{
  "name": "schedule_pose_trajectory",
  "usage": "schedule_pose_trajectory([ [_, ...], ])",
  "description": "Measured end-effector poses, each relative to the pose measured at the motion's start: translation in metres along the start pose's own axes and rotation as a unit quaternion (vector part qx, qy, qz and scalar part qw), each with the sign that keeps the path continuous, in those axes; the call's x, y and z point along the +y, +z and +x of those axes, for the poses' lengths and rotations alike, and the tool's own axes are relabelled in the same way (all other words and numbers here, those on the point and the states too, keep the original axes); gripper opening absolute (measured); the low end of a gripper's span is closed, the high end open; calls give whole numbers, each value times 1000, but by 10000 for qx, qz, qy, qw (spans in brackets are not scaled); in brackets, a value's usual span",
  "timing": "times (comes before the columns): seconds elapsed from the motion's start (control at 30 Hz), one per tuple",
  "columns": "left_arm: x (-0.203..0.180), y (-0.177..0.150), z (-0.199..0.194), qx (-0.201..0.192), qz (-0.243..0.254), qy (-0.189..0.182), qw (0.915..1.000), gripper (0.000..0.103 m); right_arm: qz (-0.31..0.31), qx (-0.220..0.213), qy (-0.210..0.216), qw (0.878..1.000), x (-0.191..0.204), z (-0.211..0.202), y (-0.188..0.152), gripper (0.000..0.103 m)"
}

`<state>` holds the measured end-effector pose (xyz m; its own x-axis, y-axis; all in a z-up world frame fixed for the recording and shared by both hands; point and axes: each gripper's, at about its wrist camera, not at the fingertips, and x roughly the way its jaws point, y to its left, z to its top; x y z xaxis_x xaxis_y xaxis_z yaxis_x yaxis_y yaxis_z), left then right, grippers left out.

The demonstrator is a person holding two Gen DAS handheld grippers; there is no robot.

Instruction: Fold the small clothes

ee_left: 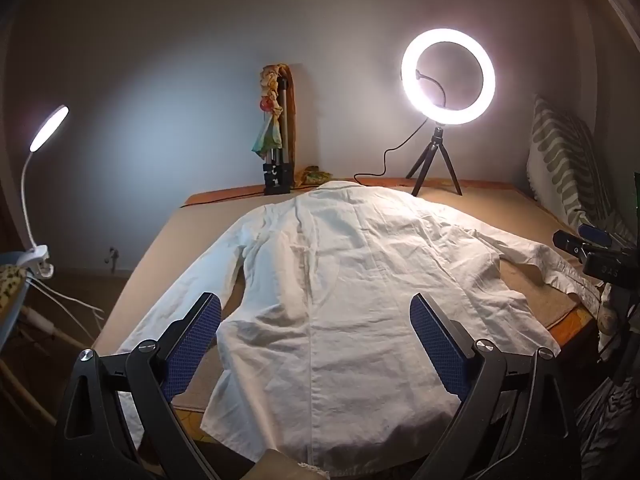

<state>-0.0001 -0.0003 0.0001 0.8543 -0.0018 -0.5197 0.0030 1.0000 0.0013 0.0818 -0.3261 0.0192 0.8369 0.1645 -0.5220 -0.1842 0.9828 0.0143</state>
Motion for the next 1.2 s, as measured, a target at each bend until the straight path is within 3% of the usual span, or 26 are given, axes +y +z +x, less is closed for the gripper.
schedule_pose_trajectory([
  [1.2,1,2,-1,-44,-25,29,10000,96,-55,23,-38,10000,1,1,-1,98],
])
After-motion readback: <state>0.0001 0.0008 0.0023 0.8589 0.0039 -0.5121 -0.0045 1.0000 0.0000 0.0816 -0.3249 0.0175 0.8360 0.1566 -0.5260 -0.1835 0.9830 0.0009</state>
